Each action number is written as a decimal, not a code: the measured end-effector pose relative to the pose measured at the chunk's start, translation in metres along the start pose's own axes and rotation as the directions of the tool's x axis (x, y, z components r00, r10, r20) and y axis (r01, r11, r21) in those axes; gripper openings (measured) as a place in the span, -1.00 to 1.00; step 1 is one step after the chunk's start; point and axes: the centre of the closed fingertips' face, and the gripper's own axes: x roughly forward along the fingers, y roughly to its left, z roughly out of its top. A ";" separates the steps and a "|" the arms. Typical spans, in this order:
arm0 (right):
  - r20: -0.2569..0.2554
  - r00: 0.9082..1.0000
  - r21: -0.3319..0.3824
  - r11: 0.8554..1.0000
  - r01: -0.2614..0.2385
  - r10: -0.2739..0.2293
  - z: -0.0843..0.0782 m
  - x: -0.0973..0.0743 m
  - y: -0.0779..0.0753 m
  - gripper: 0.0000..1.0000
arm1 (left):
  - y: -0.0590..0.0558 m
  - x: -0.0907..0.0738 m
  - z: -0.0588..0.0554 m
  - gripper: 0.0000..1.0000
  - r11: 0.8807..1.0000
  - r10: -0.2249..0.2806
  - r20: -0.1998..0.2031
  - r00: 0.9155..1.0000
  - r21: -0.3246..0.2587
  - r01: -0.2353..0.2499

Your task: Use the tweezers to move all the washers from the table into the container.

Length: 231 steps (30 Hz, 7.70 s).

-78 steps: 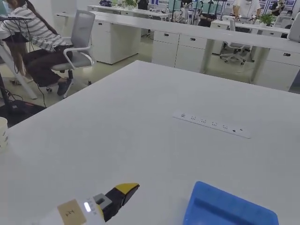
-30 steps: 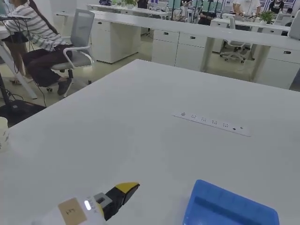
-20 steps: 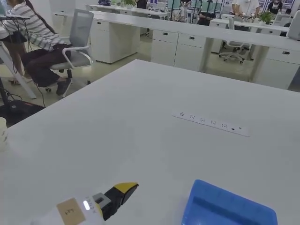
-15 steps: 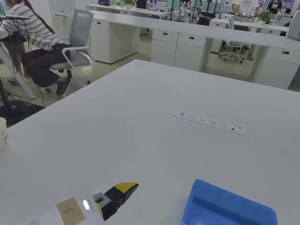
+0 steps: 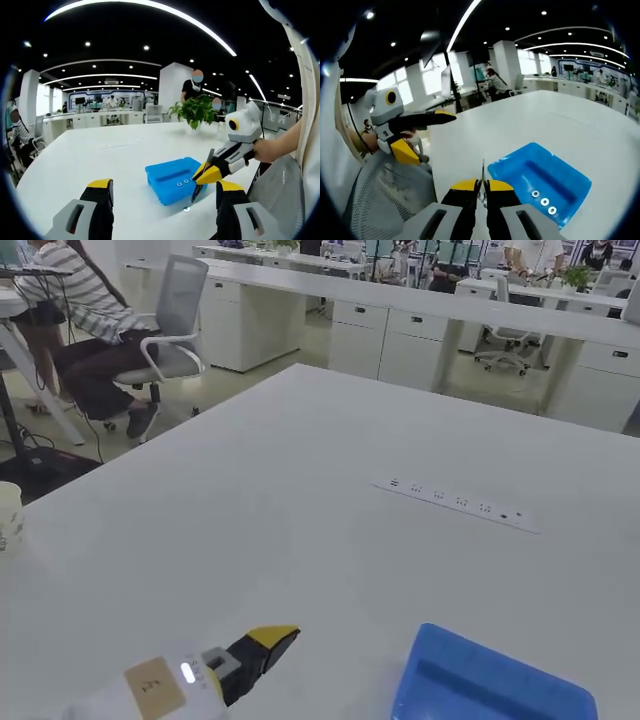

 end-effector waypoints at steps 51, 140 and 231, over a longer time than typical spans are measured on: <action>-0.039 0.989 0.274 0.950 0.147 -0.142 0.011 0.026 -0.087 -0.95 | 0.002 -0.001 -0.001 0.66 1.000 0.006 -0.010 1.000 0.008 -0.006; -0.070 0.997 0.102 0.995 -0.018 0.025 -0.019 0.019 -0.008 -0.93 | -0.001 0.000 -0.004 0.65 1.000 -0.011 -0.024 1.000 0.010 0.011; 0.063 0.997 0.067 0.997 -0.048 0.043 0.046 0.004 -0.006 -0.96 | -0.004 -0.002 -0.002 0.65 1.000 -0.020 -0.012 1.000 0.010 0.020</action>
